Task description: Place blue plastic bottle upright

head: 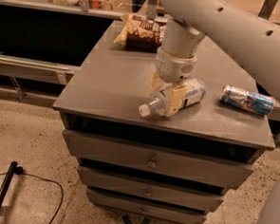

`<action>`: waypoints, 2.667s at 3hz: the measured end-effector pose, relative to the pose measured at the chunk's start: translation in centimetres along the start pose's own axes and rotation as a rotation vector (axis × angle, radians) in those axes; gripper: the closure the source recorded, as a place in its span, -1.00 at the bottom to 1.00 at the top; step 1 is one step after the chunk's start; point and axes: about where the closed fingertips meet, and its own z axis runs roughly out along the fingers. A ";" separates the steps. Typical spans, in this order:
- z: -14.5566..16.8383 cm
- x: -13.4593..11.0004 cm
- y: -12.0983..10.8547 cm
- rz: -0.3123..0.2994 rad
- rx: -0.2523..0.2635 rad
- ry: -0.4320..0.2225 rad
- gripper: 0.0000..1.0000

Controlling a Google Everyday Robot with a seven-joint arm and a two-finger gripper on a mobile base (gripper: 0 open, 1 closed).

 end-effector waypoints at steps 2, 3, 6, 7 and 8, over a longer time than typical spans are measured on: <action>-2.9 -1.0 -0.1 0.012 0.068 -0.046 0.91; -7.9 -3.7 -0.6 0.051 0.176 -0.177 1.00; -17.2 -6.6 -2.4 0.379 0.373 -0.951 1.00; -18.6 -7.4 -1.8 0.435 0.458 -1.144 1.00; -17.7 -7.0 -2.2 0.451 0.597 -1.220 1.00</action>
Offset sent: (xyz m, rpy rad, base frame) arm -0.0208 0.0150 0.0783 0.1632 -0.0173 -0.0478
